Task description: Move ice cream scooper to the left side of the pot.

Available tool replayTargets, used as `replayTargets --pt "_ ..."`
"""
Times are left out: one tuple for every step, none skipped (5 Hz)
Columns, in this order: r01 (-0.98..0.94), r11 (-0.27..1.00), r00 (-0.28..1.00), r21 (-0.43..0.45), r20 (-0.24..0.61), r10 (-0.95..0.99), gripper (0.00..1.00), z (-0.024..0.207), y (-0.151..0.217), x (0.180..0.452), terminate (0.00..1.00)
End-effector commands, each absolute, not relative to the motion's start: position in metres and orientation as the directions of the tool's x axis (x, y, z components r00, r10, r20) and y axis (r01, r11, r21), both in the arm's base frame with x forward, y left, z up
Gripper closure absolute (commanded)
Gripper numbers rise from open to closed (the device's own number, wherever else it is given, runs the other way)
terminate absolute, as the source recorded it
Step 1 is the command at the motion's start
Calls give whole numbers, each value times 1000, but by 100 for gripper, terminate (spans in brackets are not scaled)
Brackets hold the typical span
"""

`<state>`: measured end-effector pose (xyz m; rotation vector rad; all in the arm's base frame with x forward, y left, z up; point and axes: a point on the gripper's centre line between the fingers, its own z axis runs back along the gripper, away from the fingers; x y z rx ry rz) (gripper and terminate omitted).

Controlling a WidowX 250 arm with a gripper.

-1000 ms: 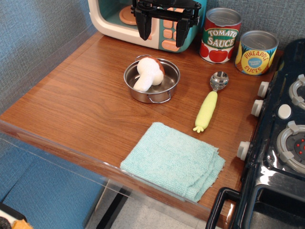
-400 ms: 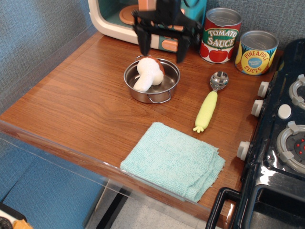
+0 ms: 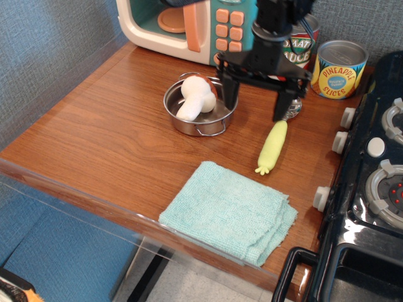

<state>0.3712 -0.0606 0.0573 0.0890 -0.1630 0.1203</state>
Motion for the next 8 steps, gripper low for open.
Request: replayTargets --pt "-133 991 981 11 146 130 0 45 -71 358 0" --pt "-138 990 984 -7 112 137 0 34 -75 344 0" --pt "-128 992 990 14 64 127 0 15 -75 332 0" --pt "-123 992 991 37 62 121 0 8 -71 331 0" --pt "-114 993 991 34 76 111 100 10 -69 334 0" --pt "-117 992 990 49 82 113 100 10 -66 335 0" --pt "-63 998 986 13 158 60 100 40 -67 337 0" --pt "-28 999 966 -37 257 37 100 86 -57 338 0"
